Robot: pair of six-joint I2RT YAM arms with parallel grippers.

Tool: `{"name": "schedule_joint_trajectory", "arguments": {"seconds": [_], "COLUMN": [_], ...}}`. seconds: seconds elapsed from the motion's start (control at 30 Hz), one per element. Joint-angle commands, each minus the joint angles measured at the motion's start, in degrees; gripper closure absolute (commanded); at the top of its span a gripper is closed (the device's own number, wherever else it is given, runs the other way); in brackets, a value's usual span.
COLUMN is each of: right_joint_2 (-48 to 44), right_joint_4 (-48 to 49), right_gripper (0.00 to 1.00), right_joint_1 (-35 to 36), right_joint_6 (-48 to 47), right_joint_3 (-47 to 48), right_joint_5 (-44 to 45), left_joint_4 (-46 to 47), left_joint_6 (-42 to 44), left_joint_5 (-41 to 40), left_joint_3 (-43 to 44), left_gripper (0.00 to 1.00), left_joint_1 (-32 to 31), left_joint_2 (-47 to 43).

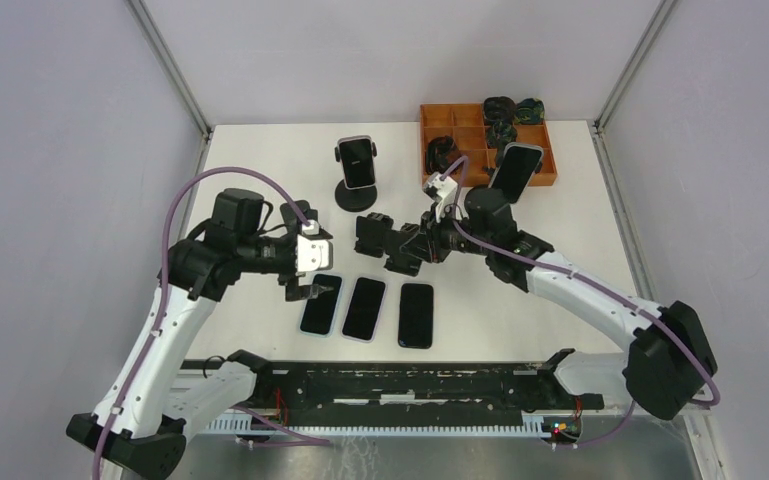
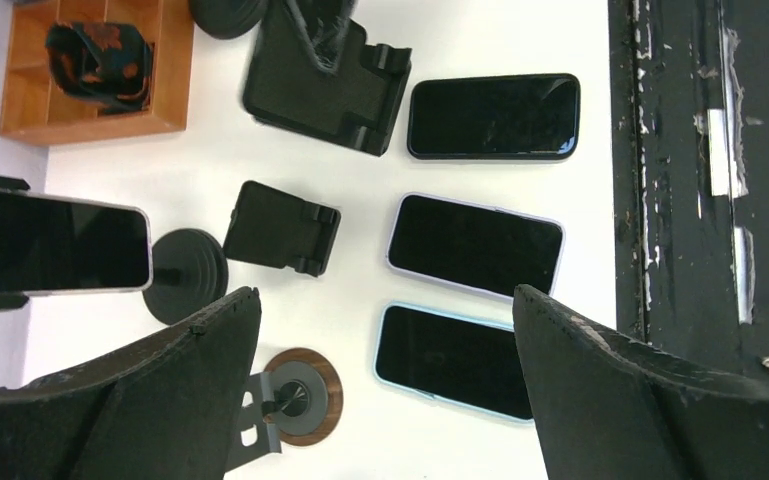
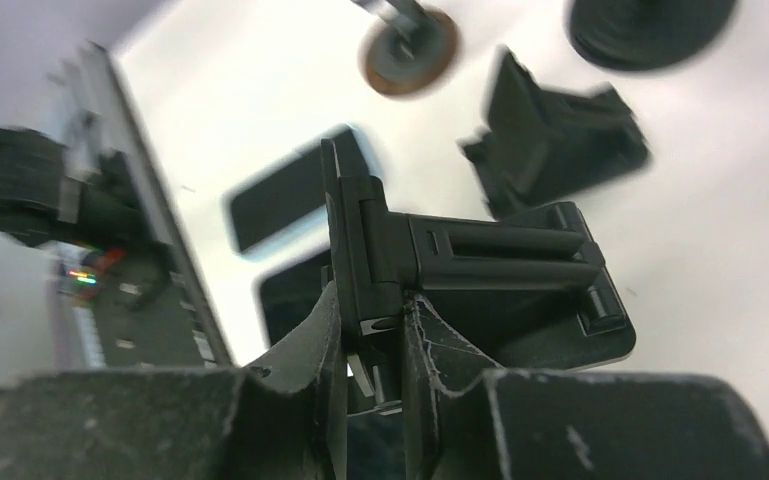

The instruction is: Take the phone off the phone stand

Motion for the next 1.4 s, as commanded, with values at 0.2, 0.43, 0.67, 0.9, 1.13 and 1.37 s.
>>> {"name": "schedule_joint_trajectory", "arguments": {"seconds": [0.2,0.43,0.67,0.9,1.13,1.37], "right_joint_2": [11.13,19.68,27.70,25.06,23.04,16.34], "right_joint_4": [-3.90,-3.11,-10.49,-8.85,-12.10,-13.31], "right_gripper": [1.00,1.00,0.98,0.87,0.49,0.02], "right_joint_1": [-4.35,-8.02,-10.07,-10.93,-11.01,-11.01], "right_joint_6": [-20.13,-26.22,-30.48,-28.47,-26.32,-24.53], "right_joint_3": [4.71,8.68,13.11,9.58,10.60,12.98], "right_joint_5": [4.05,-5.90,-10.07,-9.41,-2.10,4.21], "left_joint_4": [2.99,1.72,1.65,1.65,3.36,8.18], "left_joint_6": [-8.25,-6.46,-6.96,-7.02,-9.96,-18.35], "left_joint_5": [-2.55,-2.54,-3.24,-3.17,-3.24,-7.28], "left_joint_3": [2.03,1.40,1.34,0.73,1.01,3.02], "left_gripper": [0.00,0.00,0.00,0.00,0.00,0.00], "left_joint_1": [0.03,0.01,0.10,0.06,0.10,0.14], "left_joint_2": [-0.51,-1.26,-1.75,-1.68,-1.25,1.03]}}
